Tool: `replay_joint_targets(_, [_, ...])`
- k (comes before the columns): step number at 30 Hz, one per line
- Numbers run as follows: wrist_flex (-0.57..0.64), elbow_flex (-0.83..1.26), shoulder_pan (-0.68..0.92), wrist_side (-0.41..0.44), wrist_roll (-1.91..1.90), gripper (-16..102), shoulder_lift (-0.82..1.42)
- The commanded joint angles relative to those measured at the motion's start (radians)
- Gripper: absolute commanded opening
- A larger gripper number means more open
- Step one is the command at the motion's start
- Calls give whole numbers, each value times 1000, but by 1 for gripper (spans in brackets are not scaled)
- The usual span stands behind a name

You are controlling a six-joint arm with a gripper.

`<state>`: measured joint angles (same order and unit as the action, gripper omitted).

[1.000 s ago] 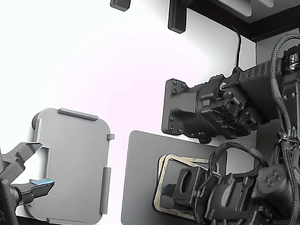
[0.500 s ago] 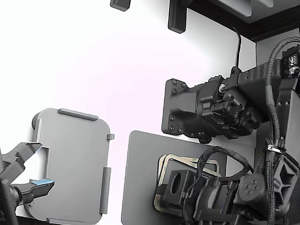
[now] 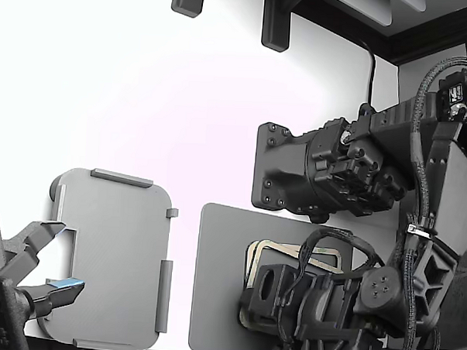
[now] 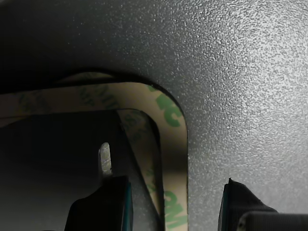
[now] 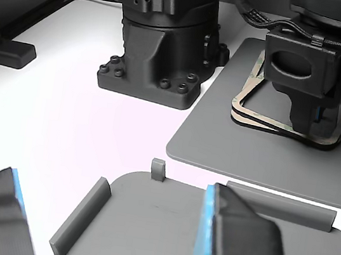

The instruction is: Move top rectangular frame to the holder.

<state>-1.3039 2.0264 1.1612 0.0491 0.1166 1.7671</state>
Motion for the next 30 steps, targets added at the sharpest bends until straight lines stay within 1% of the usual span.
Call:
replay_joint_targets(1, [5,-5,-8,0,3,74,38])
replay_joint_targets(9, [21,32,-9,11,-8,69,74])
replay_joint_targets(13, [25,32,-14,25,-32,63,75])
replay_joint_targets(30, [95,97,-32,17,-3,61,86])
